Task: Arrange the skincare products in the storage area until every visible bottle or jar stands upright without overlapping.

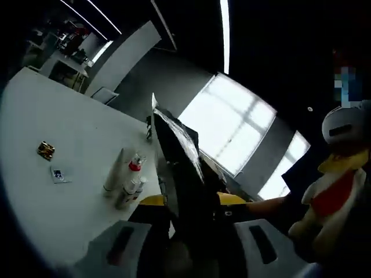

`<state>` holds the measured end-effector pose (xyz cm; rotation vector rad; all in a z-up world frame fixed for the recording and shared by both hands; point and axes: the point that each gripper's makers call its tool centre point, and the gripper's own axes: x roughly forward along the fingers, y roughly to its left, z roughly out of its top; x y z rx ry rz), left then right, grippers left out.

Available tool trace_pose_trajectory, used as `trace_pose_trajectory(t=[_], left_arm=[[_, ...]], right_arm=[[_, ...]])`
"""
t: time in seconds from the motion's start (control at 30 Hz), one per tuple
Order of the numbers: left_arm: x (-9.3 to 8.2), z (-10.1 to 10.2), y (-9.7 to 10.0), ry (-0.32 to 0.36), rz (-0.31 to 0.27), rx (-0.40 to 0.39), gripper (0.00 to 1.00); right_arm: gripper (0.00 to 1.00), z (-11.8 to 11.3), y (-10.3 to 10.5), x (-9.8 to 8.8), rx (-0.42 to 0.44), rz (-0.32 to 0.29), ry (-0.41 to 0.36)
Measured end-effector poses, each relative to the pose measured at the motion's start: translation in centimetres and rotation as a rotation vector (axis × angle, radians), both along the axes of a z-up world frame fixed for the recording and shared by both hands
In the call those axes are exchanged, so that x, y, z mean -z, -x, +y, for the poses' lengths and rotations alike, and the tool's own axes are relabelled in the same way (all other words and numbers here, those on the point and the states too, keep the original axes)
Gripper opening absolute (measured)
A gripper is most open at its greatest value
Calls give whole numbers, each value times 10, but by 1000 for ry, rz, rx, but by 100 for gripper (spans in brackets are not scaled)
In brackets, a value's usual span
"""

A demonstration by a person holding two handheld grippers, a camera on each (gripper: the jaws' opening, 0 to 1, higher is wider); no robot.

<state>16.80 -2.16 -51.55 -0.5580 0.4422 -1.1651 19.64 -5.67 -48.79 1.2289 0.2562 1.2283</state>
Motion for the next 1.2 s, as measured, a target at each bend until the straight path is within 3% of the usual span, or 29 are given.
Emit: trace_pose_trajectory(t=[0.2, 0.27, 0.3, 0.33, 0.4, 0.5, 0.57, 0.63, 0.7, 0.83, 1.03, 1.2], left_arm=[[1, -5, 4, -12, -4, 6, 13], [2, -6, 3, 1, 32, -9, 6], [2, -7, 2, 13, 36, -19, 5], [3, -8, 0, 18, 45, -39, 4], [-4, -11, 0, 74, 68, -45, 4], [-4, -12, -2, 115, 92, -64, 3], [-11, -11, -4, 206, 143, -76, 3], [-18, -7, -9, 296, 177, -104, 3], [-18, -3, -12, 311, 188, -125, 3], [-15, -2, -15, 287, 187, -135, 3], [-18, 3, -21, 326, 212, -159, 3], [-17, 1, -22, 338, 230, -157, 3]], right_arm=[[1, -4, -2, 4, 14, -28, 77], [1, -5, -7, 9, 30, -28, 114], [2, -6, -8, 9, 46, -47, 125], [2, -9, -10, 2, 108, -128, 129], [5, -11, -13, -2, 171, -164, 142], [23, -7, -8, -6, 134, -133, 103], [37, -1, -7, -7, 135, -134, 120], [45, 8, -1, -3, 114, -134, 151], [48, 14, 4, -2, 105, -131, 161], [38, 16, 5, 1, 133, -114, 156], [22, 14, -2, 11, 215, -59, 165], [13, 13, -7, 12, 260, -70, 189]])
